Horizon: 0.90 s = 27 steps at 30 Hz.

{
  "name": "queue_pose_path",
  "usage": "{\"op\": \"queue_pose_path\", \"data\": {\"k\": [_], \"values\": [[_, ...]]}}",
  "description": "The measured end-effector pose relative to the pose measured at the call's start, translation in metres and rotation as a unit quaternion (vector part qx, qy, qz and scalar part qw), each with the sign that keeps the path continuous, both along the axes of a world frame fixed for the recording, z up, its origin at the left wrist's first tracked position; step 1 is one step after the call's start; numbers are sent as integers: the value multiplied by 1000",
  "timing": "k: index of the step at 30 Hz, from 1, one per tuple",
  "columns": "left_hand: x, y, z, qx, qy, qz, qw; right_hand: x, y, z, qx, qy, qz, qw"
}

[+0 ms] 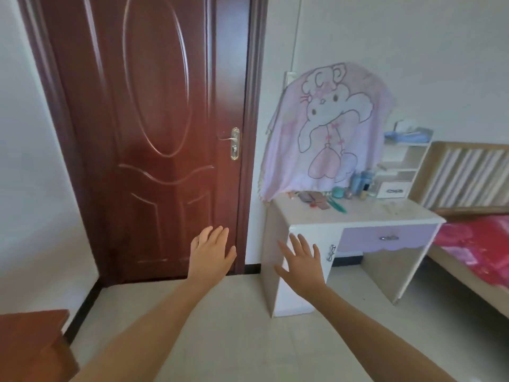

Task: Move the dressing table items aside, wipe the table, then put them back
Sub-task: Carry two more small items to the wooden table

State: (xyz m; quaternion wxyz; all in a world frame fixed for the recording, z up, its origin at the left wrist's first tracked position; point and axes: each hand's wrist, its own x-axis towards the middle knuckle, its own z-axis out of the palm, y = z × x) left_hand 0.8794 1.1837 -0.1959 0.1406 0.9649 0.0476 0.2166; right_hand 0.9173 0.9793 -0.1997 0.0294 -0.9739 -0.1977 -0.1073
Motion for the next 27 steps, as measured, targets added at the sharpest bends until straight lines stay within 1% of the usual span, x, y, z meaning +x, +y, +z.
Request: {"op": "queue_pose_path", "data": {"k": [2, 4, 7, 9, 11, 14, 15, 18, 22, 24, 27], "values": [[27, -9, 0, 11, 1, -11, 1000, 17, -13, 2, 11, 2, -18, 1000], [54, -14, 0, 21, -5, -21, 1000, 37, -23, 3, 3, 15, -39, 999], [93, -15, 0, 43, -13, -40, 998, 69, -30, 3, -4, 2, -66, 998], [122, -12, -4, 51, -10, -56, 997, 89, -32, 3, -8, 14, -85, 996], [155, -9, -6, 38, 2, -78, 996, 113, -34, 4, 0, 25, -103, 994], [204, -6, -9, 40, 8, -94, 995, 146, -41, 8, 3, 8, -121, 993], [220, -7, -14, 28, 13, -103, 994, 155, -44, 5, 10, 2, -134, 991], [251, -18, -31, -22, 45, -143, 988, 174, -46, -12, 71, 2, -184, 980], [279, -36, -59, -42, 65, -165, 983, 191, -53, -51, 37, 31, -214, 976], [298, -45, -69, -49, 55, -167, 983, 208, -61, -59, 9, 8, -208, 978], [326, -58, -76, -45, 69, -167, 983, 239, -77, -58, 10, 6, -218, 976]]}}
